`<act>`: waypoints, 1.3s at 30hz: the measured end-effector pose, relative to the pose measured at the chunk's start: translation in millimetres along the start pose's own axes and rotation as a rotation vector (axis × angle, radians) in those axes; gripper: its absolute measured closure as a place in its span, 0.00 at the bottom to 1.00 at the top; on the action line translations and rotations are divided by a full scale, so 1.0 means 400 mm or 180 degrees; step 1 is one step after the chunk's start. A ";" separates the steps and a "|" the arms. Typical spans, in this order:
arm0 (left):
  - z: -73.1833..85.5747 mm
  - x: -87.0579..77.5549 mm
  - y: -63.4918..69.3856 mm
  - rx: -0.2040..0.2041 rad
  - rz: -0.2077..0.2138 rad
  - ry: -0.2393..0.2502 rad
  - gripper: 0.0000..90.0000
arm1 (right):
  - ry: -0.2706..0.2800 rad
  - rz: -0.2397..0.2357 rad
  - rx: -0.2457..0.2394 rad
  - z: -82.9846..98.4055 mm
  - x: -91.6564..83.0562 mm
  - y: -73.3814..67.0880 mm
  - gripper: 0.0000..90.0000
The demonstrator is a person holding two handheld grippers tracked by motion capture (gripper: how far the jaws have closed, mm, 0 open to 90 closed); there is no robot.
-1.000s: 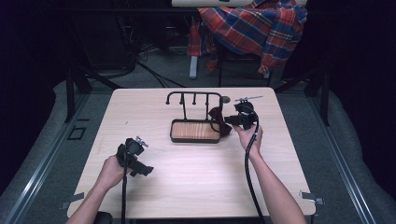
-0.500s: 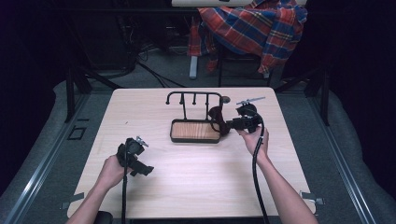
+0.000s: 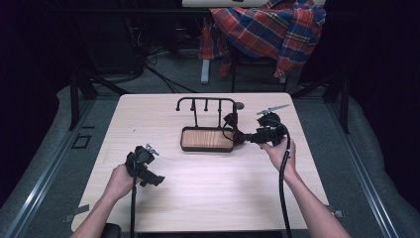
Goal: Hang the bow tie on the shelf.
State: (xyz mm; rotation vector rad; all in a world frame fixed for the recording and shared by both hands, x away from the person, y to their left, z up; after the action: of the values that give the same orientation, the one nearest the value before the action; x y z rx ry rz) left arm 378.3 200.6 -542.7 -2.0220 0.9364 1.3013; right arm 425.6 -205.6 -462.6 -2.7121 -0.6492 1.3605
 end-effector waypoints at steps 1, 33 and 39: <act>-0.005 0.001 0.001 0.0016 -0.0001 -0.0002 0.00 | -0.0026 0.0007 -0.0035 0.005 -0.011 -0.003 0.42; -0.003 0.000 0.007 0.0047 0.0016 -0.0005 0.00 | -0.0317 -0.0093 -0.0533 0.173 -0.114 -0.052 0.17; -0.003 0.002 0.008 0.0042 0.0021 -0.0005 0.00 | -0.0426 -0.0091 -0.0608 0.218 -0.103 -0.059 0.16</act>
State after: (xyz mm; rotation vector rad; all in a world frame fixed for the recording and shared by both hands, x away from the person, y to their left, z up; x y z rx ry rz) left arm 376.7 197.6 -543.2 -2.0094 0.9493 1.2968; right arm 328.2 -213.0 -479.7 -2.7584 -0.8671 1.5597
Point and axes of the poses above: each handheld gripper's, and its own axes: x roughly forward along the jaws, z roughly out of its underside, y roughly to its right, the point moved 1 cm from there along x, roughly forward along the jaws, and after that the axes turned 10 degrees about x, right-handed, at the moved point
